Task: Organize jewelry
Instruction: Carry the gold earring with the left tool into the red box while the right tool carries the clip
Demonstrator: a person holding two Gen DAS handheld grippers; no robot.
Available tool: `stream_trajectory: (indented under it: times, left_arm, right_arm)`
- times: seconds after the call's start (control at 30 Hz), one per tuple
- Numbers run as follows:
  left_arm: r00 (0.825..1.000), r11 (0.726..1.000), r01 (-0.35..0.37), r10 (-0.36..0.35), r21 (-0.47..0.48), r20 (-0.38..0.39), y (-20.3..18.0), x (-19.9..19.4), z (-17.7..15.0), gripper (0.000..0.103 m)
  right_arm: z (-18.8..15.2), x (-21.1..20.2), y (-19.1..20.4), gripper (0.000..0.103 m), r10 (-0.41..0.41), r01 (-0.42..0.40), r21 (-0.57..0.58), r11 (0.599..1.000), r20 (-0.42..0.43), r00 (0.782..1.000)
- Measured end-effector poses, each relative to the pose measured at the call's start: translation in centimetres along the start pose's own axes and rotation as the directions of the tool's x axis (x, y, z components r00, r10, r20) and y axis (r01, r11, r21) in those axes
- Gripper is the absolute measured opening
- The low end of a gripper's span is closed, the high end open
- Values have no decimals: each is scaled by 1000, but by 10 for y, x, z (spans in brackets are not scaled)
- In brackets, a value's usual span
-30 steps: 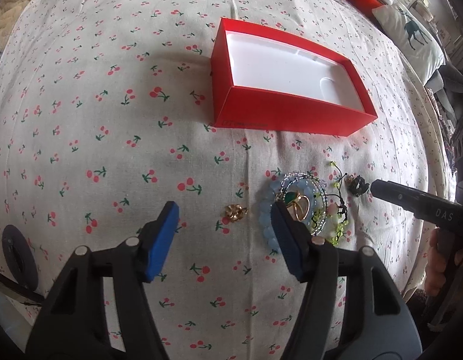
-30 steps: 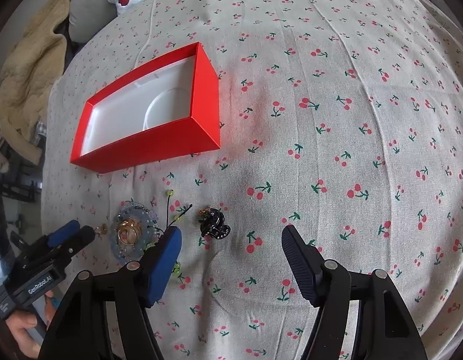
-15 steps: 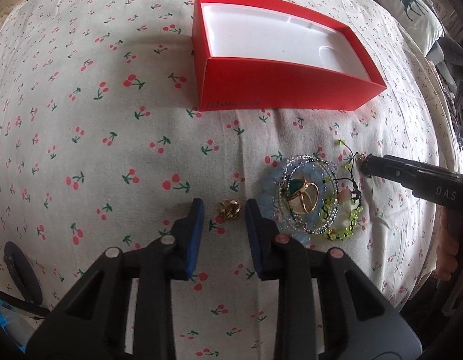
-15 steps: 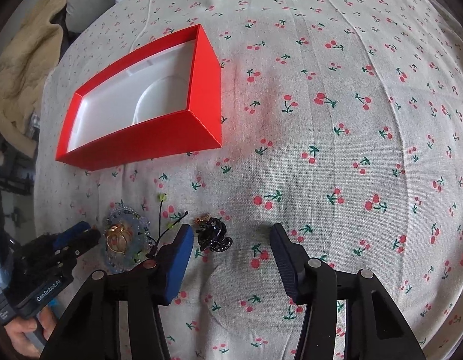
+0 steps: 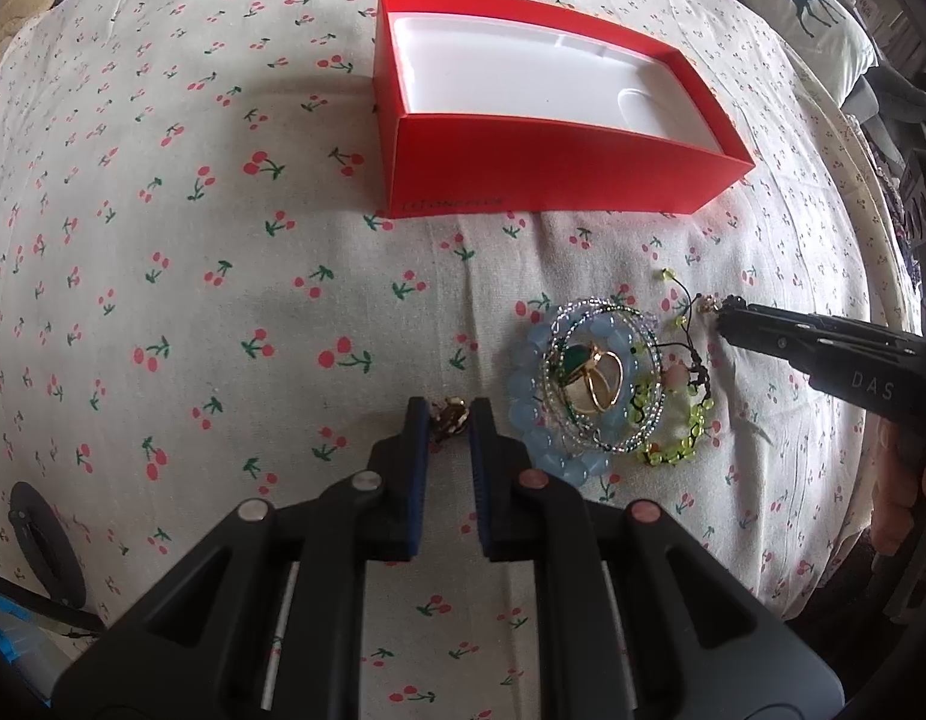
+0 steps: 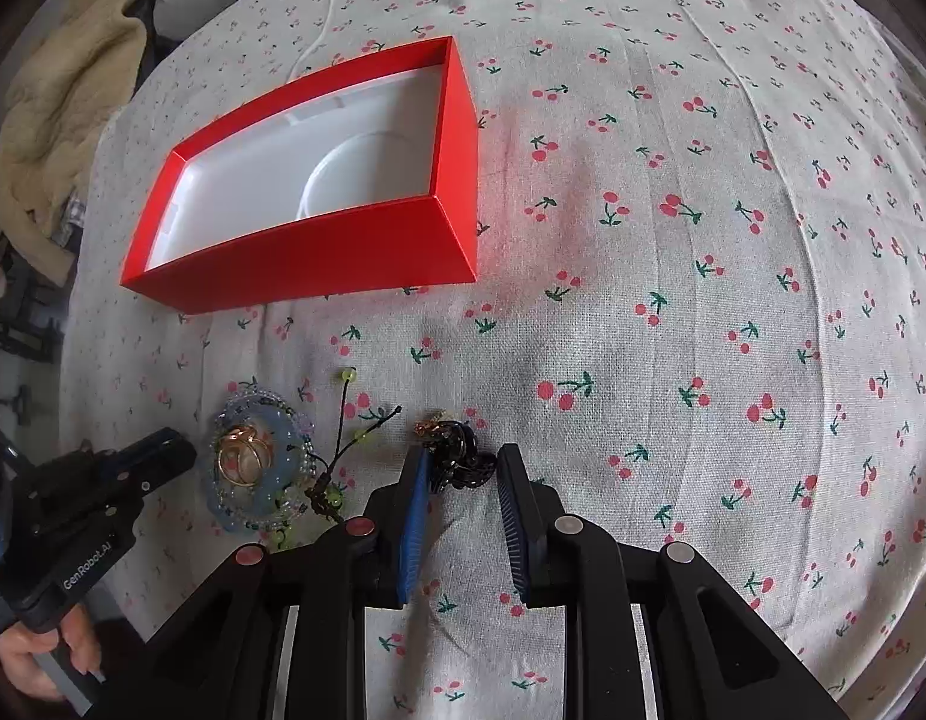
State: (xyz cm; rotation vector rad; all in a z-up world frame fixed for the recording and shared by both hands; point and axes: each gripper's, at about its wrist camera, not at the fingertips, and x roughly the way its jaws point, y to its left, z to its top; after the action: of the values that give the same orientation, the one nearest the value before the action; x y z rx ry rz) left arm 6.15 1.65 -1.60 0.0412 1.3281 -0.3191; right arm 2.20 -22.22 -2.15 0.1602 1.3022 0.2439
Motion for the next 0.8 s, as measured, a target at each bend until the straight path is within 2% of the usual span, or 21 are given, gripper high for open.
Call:
stream_trajectory:
  times: [0.23, 0.43, 0.67, 0.8]
  left_arm:
    - [999, 1000, 27, -26, -14, 47, -2, -25, -3, 15]
    - [993, 998, 54, -49, -45, 109, 11, -44, 5, 15]
    - [976, 993, 94, -78, -72, 201, 9, -61, 29, 15]
    - [963, 985, 147, -121, -90, 240, 9, -63, 44, 15]
  right_arm:
    - [-3, -25, 4, 23, 18, -18, 7, 1000, 41, 999]
    - [0, -46, 1, 23, 47, -49, 16, 999, 99, 994]
    - [19, -65, 12, 23, 90, -96, 30, 995, 172, 981]
    - [31, -67, 27, 23, 127, -135, 29, 990, 204, 971]
